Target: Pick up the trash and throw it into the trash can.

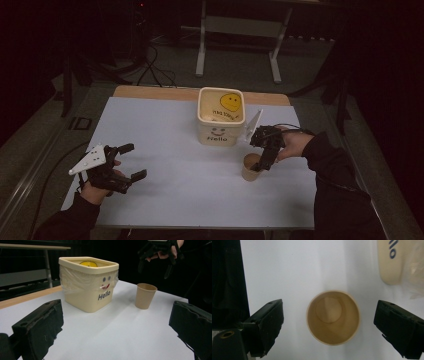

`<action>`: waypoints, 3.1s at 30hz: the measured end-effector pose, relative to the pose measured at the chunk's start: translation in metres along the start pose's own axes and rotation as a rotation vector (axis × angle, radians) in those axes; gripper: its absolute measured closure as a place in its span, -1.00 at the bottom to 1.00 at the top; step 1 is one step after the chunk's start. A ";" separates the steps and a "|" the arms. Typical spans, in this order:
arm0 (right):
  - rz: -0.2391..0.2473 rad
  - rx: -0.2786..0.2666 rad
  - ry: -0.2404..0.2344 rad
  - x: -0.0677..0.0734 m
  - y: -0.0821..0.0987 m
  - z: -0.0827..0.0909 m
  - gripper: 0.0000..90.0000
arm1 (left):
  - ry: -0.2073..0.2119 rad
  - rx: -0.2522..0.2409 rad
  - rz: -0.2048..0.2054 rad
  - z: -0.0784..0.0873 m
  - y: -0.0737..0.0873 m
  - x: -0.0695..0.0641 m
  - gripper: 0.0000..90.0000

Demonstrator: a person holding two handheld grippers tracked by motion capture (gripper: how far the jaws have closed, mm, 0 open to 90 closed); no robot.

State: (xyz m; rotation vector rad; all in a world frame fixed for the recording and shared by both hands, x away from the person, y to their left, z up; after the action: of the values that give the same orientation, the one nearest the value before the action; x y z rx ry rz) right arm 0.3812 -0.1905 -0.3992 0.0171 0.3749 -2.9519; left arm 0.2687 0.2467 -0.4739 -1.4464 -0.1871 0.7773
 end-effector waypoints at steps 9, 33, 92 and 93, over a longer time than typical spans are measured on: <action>-0.025 0.005 0.002 0.001 0.011 -0.017 -0.80 | 0.004 0.003 -0.001 -0.001 0.000 0.000 -0.99; -0.066 0.035 -0.022 -0.007 0.029 -0.051 -0.80 | 0.009 0.005 -0.004 -0.002 0.001 0.000 -0.99; 0.001 0.050 -0.043 -0.017 -0.001 -0.002 -0.47 | 0.012 0.008 -0.003 -0.002 0.001 0.001 -0.99; 0.002 0.046 -0.040 -0.017 -0.002 0.001 -0.47 | 0.012 0.008 -0.003 -0.002 0.001 0.001 -0.99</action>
State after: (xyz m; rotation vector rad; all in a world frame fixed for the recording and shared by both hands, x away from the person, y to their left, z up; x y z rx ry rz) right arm 0.3978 -0.1857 -0.3971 -0.0364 0.3011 -2.9534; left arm 0.2703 0.2453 -0.4751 -1.4426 -0.1759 0.7660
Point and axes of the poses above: each handheld gripper's, and its own axes: z roughly backward along the jaws, y roughly out of its underside, x roughly to its left, the point moved 1 cm from there along -z, roughly forward along the jaws, and after that the axes turned 14 degrees about z, right-handed, at the moved point
